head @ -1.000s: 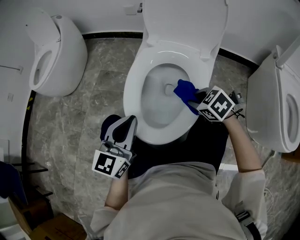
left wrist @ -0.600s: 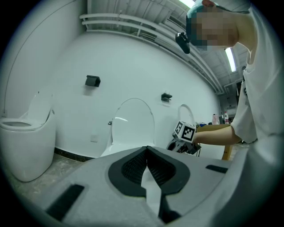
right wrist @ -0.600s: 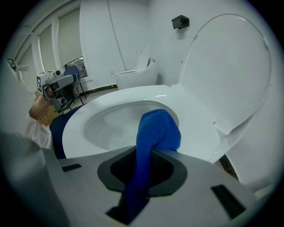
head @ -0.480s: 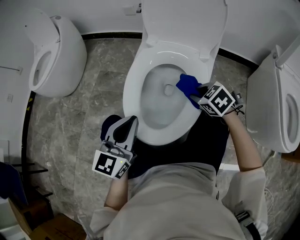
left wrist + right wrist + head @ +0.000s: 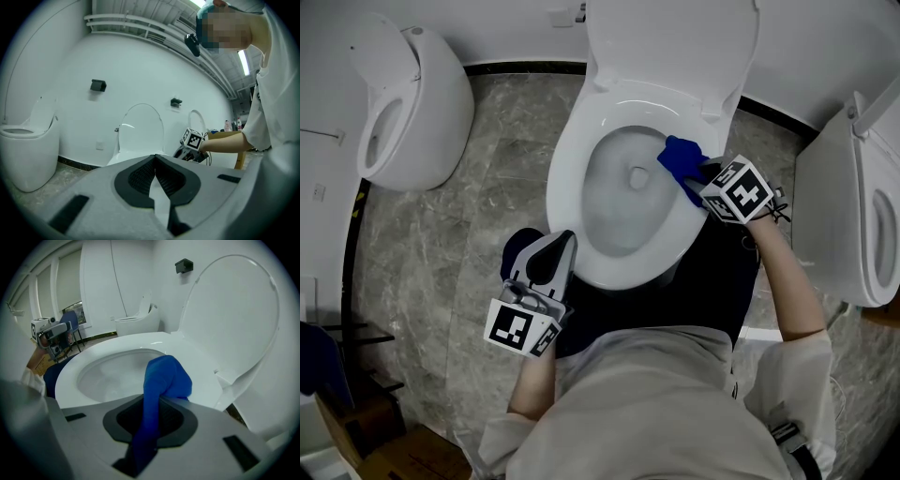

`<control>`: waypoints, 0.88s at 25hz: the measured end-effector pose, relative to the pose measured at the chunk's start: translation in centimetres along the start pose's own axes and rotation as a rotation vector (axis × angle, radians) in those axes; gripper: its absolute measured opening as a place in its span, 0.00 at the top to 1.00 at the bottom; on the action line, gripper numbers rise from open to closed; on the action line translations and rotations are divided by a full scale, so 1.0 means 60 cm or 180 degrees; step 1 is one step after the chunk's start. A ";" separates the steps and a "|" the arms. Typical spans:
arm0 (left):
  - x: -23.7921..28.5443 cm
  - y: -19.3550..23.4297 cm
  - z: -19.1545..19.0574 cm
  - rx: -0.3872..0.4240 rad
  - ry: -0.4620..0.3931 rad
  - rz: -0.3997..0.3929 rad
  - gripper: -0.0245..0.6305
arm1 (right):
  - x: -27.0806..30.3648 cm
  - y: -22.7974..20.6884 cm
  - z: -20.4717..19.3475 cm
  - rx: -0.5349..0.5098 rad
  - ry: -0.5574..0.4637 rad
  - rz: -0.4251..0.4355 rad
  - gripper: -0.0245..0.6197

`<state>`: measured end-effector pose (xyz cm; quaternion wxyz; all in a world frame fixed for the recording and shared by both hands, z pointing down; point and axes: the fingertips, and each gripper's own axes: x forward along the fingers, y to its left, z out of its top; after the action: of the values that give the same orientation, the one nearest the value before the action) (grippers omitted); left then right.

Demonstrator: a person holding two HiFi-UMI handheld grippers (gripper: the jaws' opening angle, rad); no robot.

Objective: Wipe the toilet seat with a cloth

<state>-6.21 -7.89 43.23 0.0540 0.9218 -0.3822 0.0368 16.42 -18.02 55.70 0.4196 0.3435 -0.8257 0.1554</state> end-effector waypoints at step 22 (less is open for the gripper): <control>-0.014 0.009 -0.006 -0.0001 0.0001 0.0068 0.95 | 0.009 -0.039 0.009 0.0019 0.0025 -0.0154 0.88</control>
<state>-7.18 -7.66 43.54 0.0537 0.9176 -0.3920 0.0374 17.51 -20.19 55.74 0.4255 0.3640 -0.8150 0.1490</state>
